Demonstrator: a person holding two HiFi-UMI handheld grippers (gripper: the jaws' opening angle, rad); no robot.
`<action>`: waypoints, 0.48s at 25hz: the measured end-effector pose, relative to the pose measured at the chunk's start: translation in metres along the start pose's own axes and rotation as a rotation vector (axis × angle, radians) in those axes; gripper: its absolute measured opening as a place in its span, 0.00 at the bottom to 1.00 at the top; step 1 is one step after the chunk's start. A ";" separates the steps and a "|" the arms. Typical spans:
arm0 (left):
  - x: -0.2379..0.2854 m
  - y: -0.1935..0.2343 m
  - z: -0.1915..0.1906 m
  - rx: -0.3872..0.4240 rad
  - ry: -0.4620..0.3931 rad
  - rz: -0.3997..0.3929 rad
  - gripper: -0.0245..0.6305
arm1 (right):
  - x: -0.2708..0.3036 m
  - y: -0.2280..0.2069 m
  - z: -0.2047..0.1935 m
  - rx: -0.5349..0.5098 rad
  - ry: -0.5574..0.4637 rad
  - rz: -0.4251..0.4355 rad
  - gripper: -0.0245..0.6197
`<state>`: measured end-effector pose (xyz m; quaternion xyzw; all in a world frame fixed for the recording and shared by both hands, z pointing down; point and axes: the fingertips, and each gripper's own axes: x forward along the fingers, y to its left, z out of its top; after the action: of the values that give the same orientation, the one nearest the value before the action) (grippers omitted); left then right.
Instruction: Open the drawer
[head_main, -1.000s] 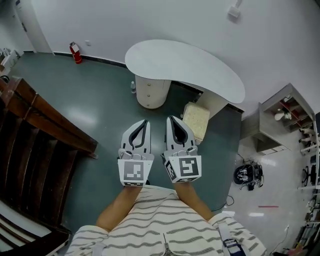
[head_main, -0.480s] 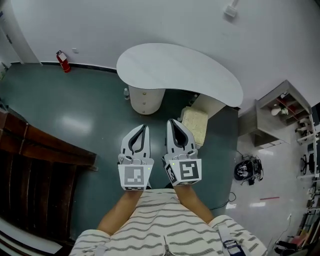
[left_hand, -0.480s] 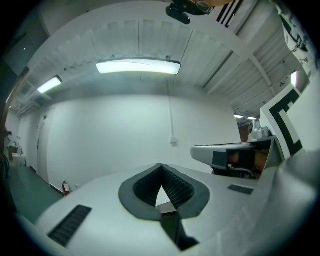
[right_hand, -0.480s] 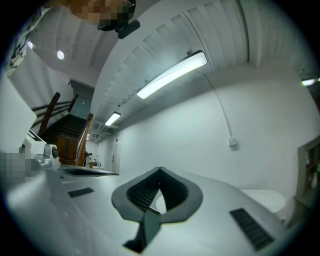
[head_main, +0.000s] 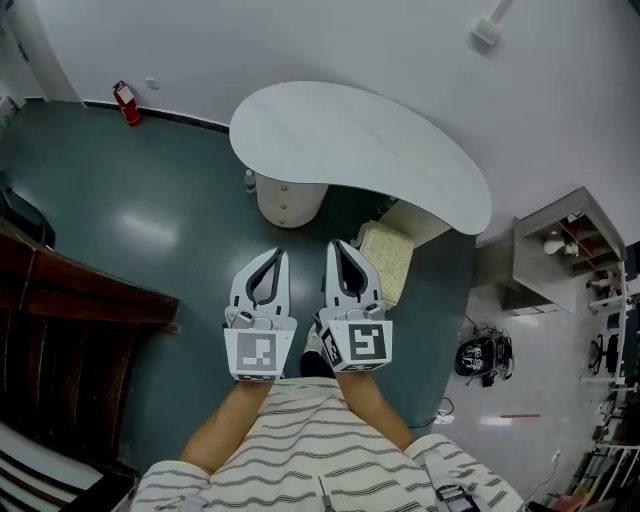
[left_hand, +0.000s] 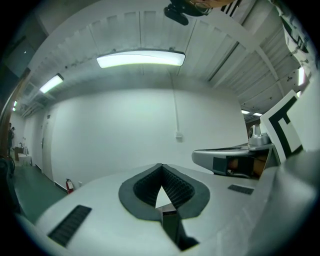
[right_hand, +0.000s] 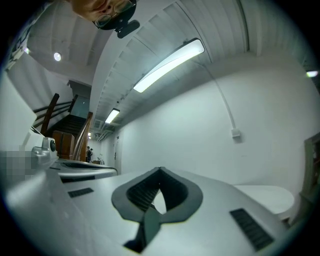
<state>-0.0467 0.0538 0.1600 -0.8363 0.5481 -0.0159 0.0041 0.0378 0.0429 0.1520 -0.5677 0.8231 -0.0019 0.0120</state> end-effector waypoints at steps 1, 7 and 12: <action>0.009 0.000 0.000 0.003 -0.001 0.006 0.03 | 0.006 -0.008 -0.002 -0.001 0.003 0.004 0.06; 0.053 -0.003 -0.008 -0.001 0.006 0.062 0.03 | 0.031 -0.047 -0.018 -0.006 0.022 0.033 0.06; 0.088 -0.022 -0.024 0.006 0.027 0.086 0.03 | 0.043 -0.082 -0.035 -0.008 0.049 0.067 0.06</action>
<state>0.0078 -0.0178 0.1863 -0.8116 0.5835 -0.0287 -0.0001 0.0979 -0.0269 0.1878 -0.5394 0.8419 -0.0123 -0.0102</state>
